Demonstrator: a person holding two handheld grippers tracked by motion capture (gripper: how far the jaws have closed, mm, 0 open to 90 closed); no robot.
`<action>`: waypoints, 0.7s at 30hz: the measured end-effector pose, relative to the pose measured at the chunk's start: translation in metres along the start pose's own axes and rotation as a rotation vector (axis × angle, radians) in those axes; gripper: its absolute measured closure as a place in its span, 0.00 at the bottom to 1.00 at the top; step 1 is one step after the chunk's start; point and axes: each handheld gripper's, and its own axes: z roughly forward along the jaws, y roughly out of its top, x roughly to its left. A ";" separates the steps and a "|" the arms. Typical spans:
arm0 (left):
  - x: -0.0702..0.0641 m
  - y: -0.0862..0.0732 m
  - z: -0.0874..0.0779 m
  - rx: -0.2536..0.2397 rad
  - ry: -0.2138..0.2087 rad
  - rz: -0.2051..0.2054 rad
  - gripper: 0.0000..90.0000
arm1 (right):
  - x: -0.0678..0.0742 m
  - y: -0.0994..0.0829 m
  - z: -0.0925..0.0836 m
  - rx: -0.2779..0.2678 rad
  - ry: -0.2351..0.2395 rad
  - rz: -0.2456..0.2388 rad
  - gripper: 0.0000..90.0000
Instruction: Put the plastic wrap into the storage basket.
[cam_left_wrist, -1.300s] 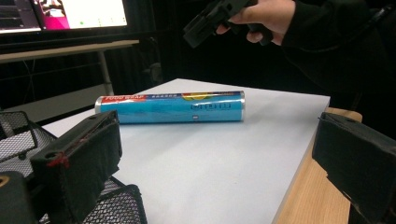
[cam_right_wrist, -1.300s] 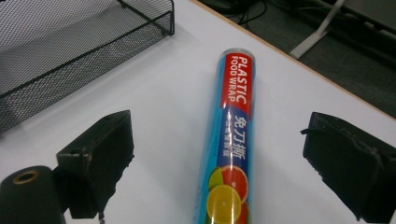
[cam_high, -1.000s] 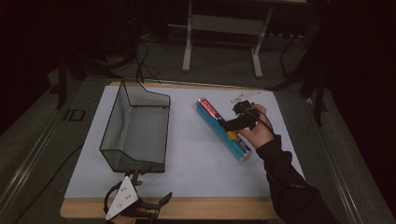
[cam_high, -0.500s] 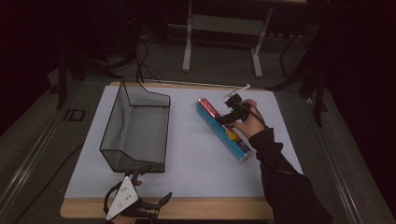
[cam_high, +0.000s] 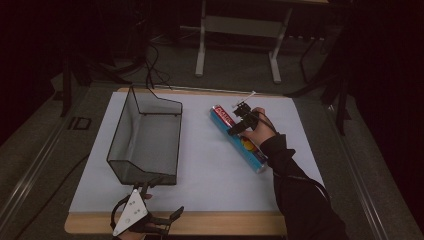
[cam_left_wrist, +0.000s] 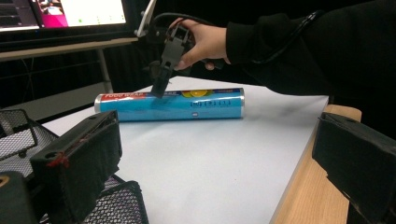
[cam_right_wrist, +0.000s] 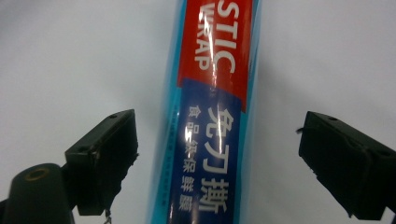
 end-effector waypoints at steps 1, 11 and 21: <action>0.000 0.000 0.000 0.000 0.000 0.000 0.02 | -0.001 0.000 0.003 0.012 0.001 0.003 0.14; -0.001 0.000 0.001 0.006 -0.007 0.004 0.02 | -0.004 0.000 0.022 0.143 0.029 0.010 0.16; -0.001 0.000 0.001 0.007 -0.008 0.003 0.02 | -0.002 0.002 0.028 0.224 0.048 0.018 0.25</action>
